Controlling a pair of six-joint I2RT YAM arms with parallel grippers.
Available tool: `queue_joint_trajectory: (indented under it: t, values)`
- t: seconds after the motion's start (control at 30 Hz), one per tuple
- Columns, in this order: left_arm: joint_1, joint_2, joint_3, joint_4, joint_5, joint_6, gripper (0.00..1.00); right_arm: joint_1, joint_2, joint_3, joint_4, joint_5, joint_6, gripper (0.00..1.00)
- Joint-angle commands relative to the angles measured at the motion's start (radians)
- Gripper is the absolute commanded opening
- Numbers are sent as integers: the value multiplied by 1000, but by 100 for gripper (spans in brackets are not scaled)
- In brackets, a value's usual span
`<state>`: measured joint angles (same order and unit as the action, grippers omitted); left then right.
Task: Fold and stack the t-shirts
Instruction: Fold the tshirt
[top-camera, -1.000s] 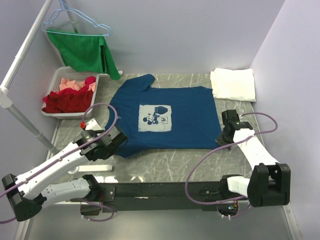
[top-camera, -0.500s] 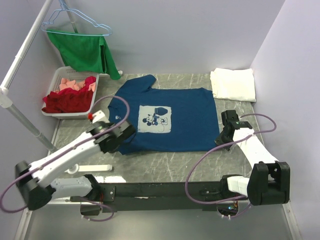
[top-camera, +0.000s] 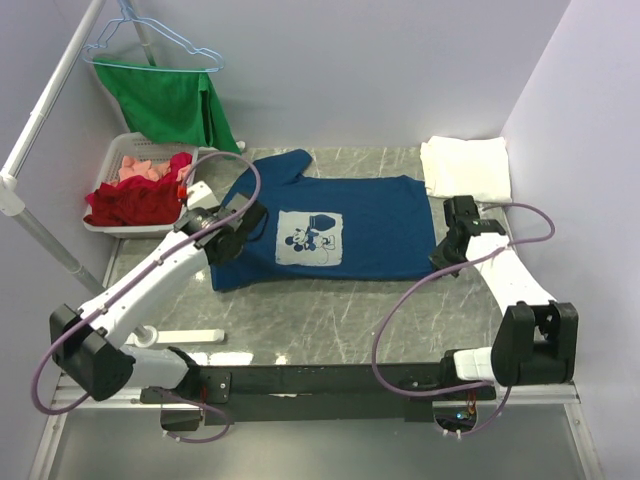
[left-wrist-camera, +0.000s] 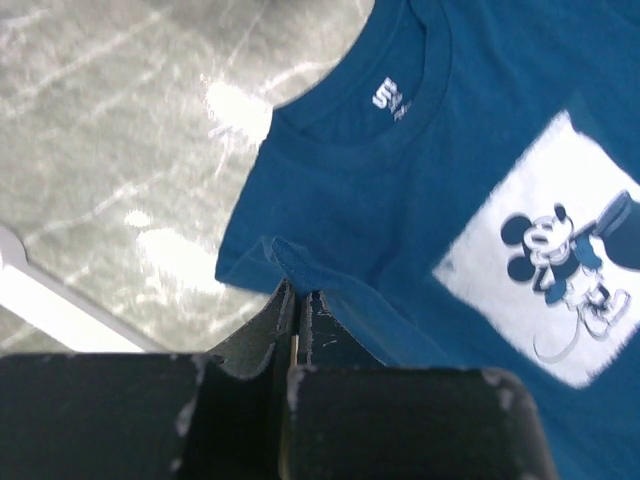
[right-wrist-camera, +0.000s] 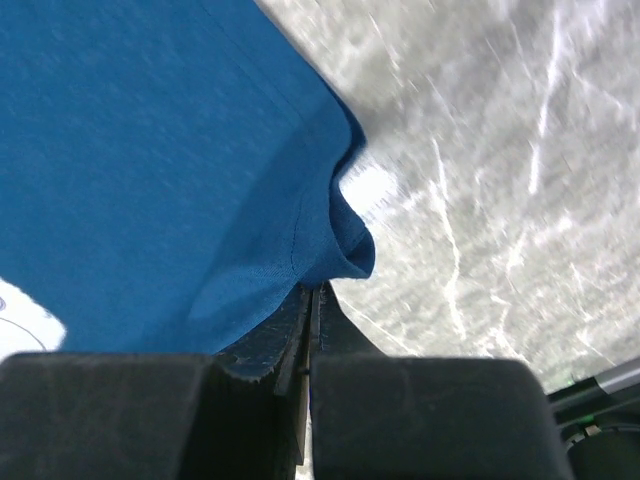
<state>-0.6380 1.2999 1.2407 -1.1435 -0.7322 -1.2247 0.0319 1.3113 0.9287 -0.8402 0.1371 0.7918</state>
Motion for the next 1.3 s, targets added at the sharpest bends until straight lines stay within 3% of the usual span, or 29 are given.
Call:
queue_joint_trajectory:
  t: [0.0,0.5,1.27]
  values:
    - [57,45,46,99,-16,148,1,-9,57,76,15,32,11,0]
    - [189,294,181,318,66,393,1,-10,313,234,70,44,40,0]
    - [258,475,276,375,117,447,1,-9,540,440,64,41,20,0]
